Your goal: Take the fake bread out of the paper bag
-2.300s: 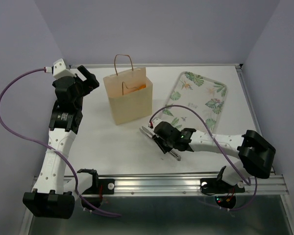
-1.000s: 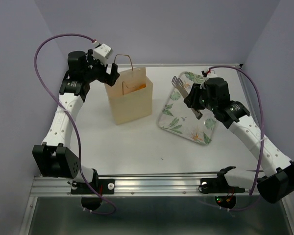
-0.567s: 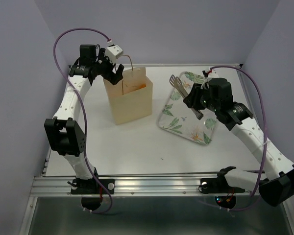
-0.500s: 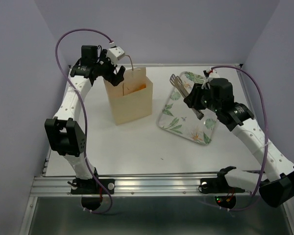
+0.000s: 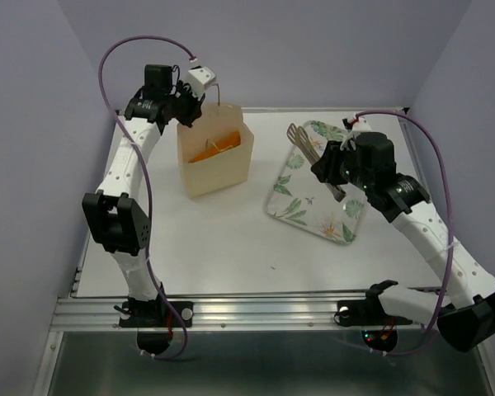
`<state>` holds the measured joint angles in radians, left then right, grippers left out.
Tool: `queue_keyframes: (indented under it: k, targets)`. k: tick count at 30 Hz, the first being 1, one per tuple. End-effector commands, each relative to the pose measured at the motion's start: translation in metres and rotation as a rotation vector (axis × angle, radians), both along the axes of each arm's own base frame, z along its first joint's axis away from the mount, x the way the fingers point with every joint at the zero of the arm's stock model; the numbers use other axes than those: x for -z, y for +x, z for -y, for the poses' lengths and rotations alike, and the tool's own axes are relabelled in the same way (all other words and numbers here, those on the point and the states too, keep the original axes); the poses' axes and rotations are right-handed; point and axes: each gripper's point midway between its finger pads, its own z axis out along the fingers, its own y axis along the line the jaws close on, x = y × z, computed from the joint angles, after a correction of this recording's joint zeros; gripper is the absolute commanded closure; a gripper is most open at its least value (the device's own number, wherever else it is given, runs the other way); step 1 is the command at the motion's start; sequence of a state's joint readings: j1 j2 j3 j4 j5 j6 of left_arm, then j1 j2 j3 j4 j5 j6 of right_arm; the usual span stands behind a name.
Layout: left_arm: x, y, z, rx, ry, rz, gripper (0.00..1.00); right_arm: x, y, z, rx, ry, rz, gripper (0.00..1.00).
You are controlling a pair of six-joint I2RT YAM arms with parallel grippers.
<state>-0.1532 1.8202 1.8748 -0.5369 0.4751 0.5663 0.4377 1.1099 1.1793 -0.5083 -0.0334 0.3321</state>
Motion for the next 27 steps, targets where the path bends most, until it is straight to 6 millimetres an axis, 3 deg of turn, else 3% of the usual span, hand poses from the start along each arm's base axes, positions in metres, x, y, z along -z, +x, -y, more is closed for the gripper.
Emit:
queue_keyframes:
  k: [1, 3, 7, 9, 12, 13, 15, 17, 21, 27]
  targets:
    - [-0.100, 0.017, -0.018, -0.133, 0.008, 0.270, 1.00, -0.014, 0.014, 0.003, 0.023, -0.005, 0.072, 0.58]
    - [-0.119, 0.011, -0.018, -0.135, 0.015, 0.325, 1.00, -0.006, 0.015, 0.002, 0.030, -0.003, 0.056, 0.58]
    - [-0.120, -0.008, 0.002, -0.038, 0.081, 0.415, 1.00, 0.008, 0.021, 0.006, 0.064, -0.014, 0.037, 0.58]
    - [-0.109, -0.015, 0.010, -0.004, 0.139, 0.445, 1.00, 0.014, 0.022, 0.007, 0.075, -0.017, 0.028, 0.58]
    - [-0.068, -0.029, 0.032, 0.047, 0.185, 0.432, 1.00, 0.022, 0.022, 0.006, 0.079, -0.016, 0.019, 0.58]
    - [-0.043, -0.033, 0.041, 0.028, 0.193, 0.405, 1.00, 0.026, 0.022, 0.006, 0.074, -0.017, 0.016, 0.58]
    - [-0.019, -0.040, 0.057, 0.027, 0.201, 0.367, 1.00, 0.030, 0.022, 0.005, 0.073, -0.017, 0.010, 0.58]
    - [0.023, -0.049, 0.081, 0.049, 0.179, 0.302, 1.00, 0.034, 0.021, 0.007, 0.080, -0.028, 0.003, 0.58]
    - [0.037, -0.057, 0.107, 0.018, 0.113, 0.274, 1.00, 0.027, 0.018, 0.020, 0.134, -0.045, 0.026, 0.58]
    - [0.029, -0.067, 0.130, -0.075, -0.066, 0.225, 1.00, 0.018, -0.007, 0.029, 0.125, -0.027, 0.035, 0.57]
